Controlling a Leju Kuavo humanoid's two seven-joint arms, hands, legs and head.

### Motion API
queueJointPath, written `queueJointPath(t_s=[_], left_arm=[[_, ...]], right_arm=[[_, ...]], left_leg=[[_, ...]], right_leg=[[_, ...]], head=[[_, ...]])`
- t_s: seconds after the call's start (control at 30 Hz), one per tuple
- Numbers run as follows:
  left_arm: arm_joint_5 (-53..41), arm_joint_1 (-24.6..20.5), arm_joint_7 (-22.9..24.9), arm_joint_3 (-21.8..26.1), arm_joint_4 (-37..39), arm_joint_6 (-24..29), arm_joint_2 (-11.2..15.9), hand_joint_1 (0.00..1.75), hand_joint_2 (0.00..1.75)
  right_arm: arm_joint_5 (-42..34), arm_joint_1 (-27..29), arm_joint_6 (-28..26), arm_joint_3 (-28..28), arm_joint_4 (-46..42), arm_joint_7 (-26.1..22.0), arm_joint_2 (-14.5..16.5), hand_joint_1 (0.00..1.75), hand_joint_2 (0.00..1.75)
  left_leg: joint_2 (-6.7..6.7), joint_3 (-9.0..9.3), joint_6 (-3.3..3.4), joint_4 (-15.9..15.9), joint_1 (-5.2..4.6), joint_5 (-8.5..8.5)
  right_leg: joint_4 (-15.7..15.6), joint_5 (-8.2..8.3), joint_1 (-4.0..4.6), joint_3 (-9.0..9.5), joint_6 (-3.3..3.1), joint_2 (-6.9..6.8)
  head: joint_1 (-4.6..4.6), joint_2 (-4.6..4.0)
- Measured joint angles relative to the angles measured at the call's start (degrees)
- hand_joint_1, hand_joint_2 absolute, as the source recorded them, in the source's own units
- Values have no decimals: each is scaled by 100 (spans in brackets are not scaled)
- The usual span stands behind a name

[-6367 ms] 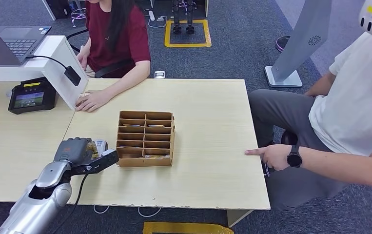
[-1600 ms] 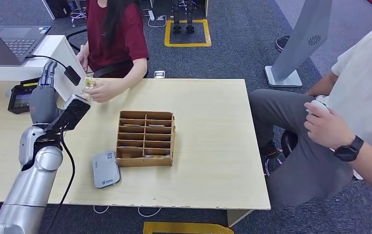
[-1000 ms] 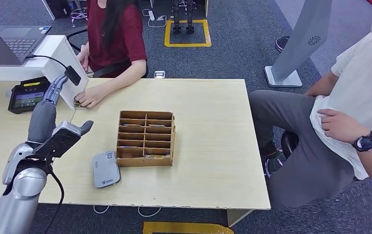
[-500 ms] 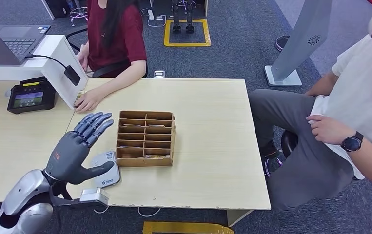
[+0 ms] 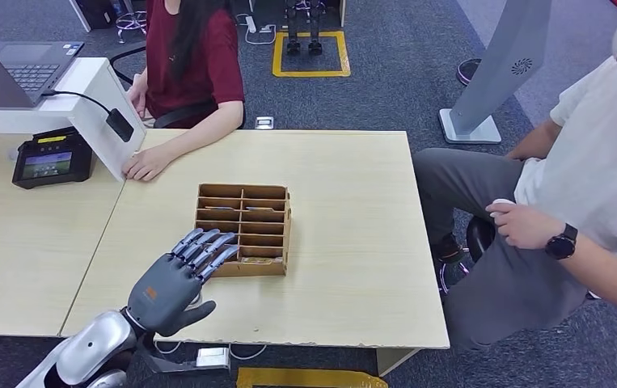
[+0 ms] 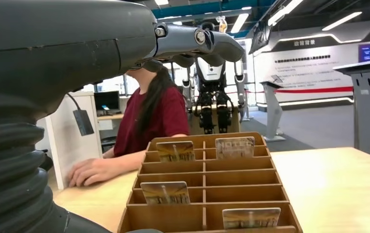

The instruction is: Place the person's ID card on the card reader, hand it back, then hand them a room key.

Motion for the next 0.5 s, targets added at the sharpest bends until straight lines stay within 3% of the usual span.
queueJointPath(t_s=[0.5], left_arm=[[167,-21,450,-79,399,-289,-196,0,175]], right_arm=[[439,2,208,-498,91,-39,235,0,175]], left_leg=[[0,0,0,0,-1,0]], right_leg=[[0,0,0,0,0,0]], head=[[-1,0]])
